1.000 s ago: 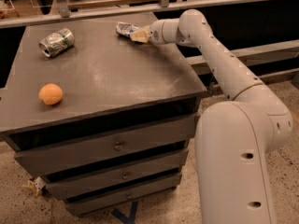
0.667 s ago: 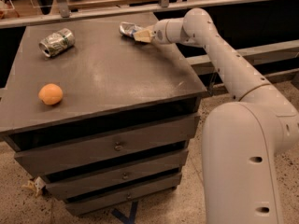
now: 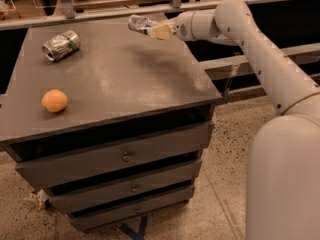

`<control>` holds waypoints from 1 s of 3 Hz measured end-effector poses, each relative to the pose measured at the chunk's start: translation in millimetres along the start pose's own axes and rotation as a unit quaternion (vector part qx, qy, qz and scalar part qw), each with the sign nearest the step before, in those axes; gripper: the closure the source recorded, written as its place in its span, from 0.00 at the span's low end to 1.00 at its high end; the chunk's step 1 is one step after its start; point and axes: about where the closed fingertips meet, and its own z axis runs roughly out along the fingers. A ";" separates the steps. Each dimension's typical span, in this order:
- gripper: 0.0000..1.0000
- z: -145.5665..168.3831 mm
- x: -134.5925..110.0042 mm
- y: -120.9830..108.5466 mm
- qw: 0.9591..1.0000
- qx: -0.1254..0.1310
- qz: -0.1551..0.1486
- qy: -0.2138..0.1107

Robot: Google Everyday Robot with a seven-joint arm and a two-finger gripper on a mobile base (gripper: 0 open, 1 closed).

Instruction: Move redbull can near orange

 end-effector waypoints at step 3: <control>1.00 -22.0 -17.7 157.6 0.983 -0.172 -0.052 0.024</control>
Offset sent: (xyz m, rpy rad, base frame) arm -0.1690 0.0917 0.0424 -0.0424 0.0182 0.4565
